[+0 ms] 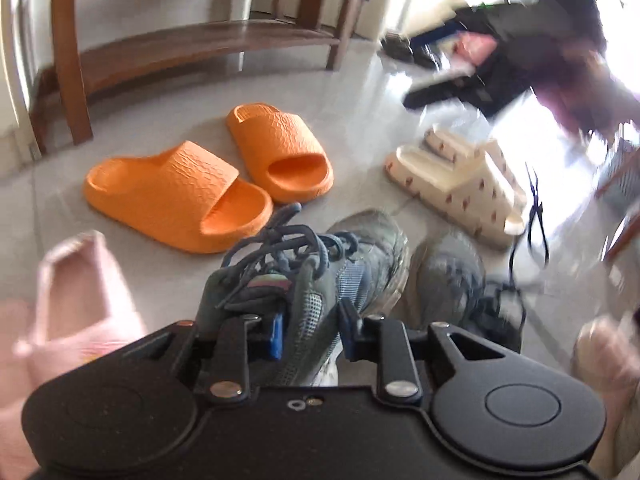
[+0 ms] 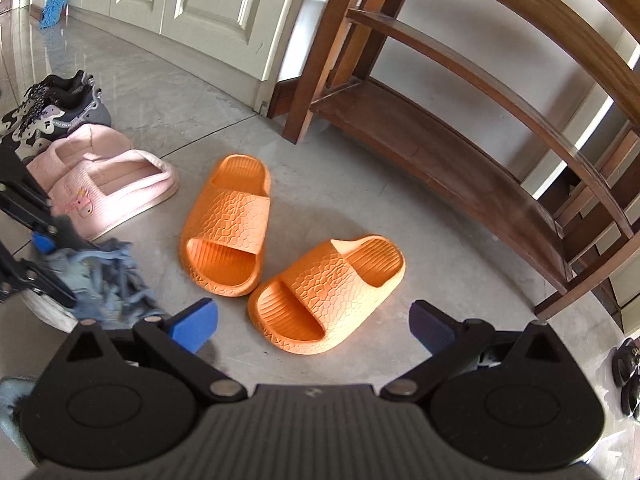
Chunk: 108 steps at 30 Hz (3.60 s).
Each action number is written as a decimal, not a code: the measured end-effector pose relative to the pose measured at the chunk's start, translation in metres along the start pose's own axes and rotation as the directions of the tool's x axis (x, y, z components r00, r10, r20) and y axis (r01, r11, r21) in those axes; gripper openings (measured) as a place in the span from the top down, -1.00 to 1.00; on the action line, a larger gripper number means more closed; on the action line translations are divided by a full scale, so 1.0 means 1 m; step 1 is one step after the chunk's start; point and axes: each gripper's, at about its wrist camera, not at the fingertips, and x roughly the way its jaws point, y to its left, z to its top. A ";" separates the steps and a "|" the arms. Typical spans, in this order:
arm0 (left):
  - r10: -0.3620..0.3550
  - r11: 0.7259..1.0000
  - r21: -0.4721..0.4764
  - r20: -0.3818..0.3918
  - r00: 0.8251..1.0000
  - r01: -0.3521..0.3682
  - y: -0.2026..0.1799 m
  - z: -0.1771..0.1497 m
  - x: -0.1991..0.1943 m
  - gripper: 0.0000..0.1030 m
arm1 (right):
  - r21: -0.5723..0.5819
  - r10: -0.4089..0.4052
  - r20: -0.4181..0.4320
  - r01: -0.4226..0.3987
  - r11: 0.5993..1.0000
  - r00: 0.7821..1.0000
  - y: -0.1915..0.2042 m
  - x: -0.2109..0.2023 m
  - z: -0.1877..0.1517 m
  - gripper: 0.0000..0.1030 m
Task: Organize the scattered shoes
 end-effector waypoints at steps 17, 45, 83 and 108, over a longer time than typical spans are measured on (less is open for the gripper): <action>-0.163 0.969 -0.200 -0.094 0.982 0.142 0.025 -0.048 -0.058 0.37 | -0.097 0.075 0.030 -0.071 0.993 0.997 0.044 0.009 0.014 -0.99; -0.108 0.808 -0.588 -0.167 0.980 -0.011 0.058 -0.019 -0.011 -0.22 | -0.122 0.158 -0.007 -0.157 0.980 0.987 0.062 0.026 0.010 -0.99; -0.179 0.968 -0.212 -0.193 0.965 0.137 -0.014 0.068 0.069 0.77 | 0.041 0.167 -0.060 -0.165 0.986 0.984 0.026 0.031 -0.033 -0.99; -0.445 0.853 0.112 -0.352 0.823 0.509 -0.112 0.160 0.180 0.32 | 0.362 -0.061 -0.122 0.101 0.927 0.991 -0.071 -0.012 -0.113 -0.99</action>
